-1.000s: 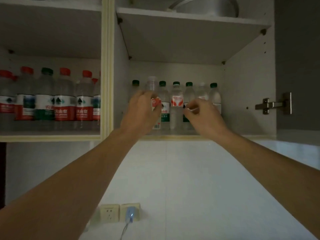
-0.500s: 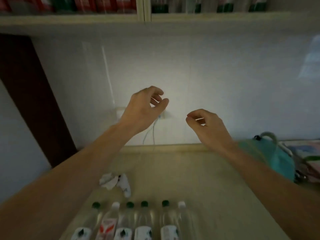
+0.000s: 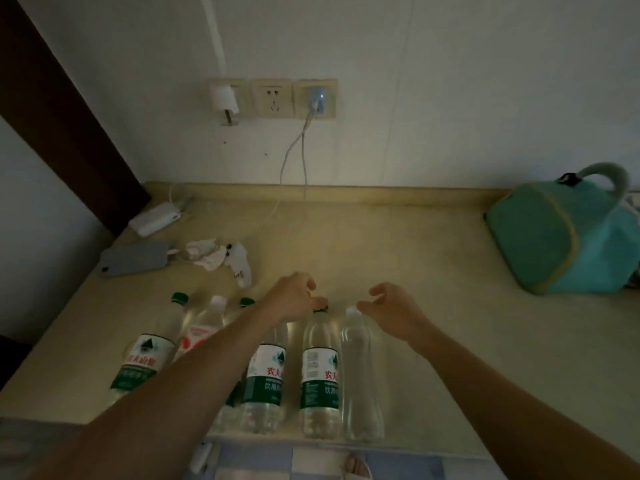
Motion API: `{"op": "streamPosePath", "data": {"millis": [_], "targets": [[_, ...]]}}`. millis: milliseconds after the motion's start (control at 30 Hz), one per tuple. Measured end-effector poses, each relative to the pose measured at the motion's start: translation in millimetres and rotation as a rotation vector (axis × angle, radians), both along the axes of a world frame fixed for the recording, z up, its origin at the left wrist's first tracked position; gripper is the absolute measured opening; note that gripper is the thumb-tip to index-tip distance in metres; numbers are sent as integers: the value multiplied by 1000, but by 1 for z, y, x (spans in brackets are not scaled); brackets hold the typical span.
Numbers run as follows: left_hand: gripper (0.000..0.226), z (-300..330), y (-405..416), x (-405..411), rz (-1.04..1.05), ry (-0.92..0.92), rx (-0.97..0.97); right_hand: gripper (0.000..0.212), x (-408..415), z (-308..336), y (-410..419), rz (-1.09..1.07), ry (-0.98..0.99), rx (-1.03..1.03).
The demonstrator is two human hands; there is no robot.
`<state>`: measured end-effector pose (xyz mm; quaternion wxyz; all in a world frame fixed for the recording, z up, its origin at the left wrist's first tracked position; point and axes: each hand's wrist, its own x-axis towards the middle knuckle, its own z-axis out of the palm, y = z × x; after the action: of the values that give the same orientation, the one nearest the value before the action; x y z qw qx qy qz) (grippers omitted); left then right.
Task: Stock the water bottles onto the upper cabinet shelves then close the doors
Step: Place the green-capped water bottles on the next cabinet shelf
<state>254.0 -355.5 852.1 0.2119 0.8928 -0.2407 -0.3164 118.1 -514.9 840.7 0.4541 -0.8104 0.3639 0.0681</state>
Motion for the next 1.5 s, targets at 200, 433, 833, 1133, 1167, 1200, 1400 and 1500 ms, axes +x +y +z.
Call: {"op": "streamPosePath", "data": {"millis": [200,433,833,1133,1167,1200,1400,1500], "targets": [[83,-40,-11,-15,-5,152,202,85,-9,-37,15,139,187,163],[86,-47,-13,-18,-13,292,107,65,-7,-42,13,117,160,173],[55,-50,-86,-3,111,108,-187,68,21,-44,-55,-77,29,43],[51,-52,-113,24,120,117,-70,74,42,-48,-103,-56,-5,64],[44,-53,-117,30,129,59,-57,72,49,-50,-109,-72,-24,64],[42,-54,-121,35,152,20,-56,69,56,-52,-114,-86,-37,71],[31,-66,-141,50,229,98,-124,34,89,-73,-116,-116,-42,121],[24,-69,-146,52,220,114,-157,12,96,-82,-116,-152,-44,140]]}}
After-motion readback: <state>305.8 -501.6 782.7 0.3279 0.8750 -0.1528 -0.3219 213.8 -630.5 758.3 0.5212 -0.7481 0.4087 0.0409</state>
